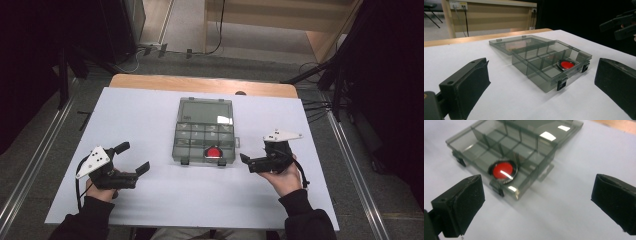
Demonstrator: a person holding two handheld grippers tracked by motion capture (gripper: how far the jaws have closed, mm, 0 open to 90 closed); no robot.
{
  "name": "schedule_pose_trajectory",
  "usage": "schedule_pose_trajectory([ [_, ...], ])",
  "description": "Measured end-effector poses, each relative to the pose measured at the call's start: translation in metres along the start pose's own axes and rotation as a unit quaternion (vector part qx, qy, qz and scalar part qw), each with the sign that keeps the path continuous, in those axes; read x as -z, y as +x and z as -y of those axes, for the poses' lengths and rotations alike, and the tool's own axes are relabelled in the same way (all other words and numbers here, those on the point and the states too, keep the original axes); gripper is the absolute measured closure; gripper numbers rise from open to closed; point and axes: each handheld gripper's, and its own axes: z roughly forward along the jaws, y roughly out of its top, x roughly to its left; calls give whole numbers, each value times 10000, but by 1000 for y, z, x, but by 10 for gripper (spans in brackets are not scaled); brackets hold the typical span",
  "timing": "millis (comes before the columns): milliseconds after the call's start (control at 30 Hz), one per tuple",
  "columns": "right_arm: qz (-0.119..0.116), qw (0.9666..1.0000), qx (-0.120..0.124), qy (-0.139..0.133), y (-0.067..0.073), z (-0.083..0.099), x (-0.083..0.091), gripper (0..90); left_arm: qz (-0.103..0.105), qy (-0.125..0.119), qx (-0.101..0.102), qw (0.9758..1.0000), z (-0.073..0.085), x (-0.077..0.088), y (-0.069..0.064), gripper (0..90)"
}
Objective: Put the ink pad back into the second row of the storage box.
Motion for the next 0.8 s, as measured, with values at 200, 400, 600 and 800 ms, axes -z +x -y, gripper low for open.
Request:
schedule_pose_trajectory([
  [200, 54, 10000, -71, 30, -3, 17, 3, 0, -6, -2, -3, 10000, 0, 0, 0, 0],
  [400, 96, 9996, -135, -244, -5, 35, 11, 0, -4, 10, -10, 10000, 0, 0, 0, 0],
  [600, 231, 9978, -30, -626, -6, 54, 19, 0, -17, 1, -11, 10000, 0, 1, 0, 0],
  [800, 385, 9897, -116, -1373, -10, 76, 27, 0, -25, 4, -7, 10000, 0, 1, 1, 0],
])
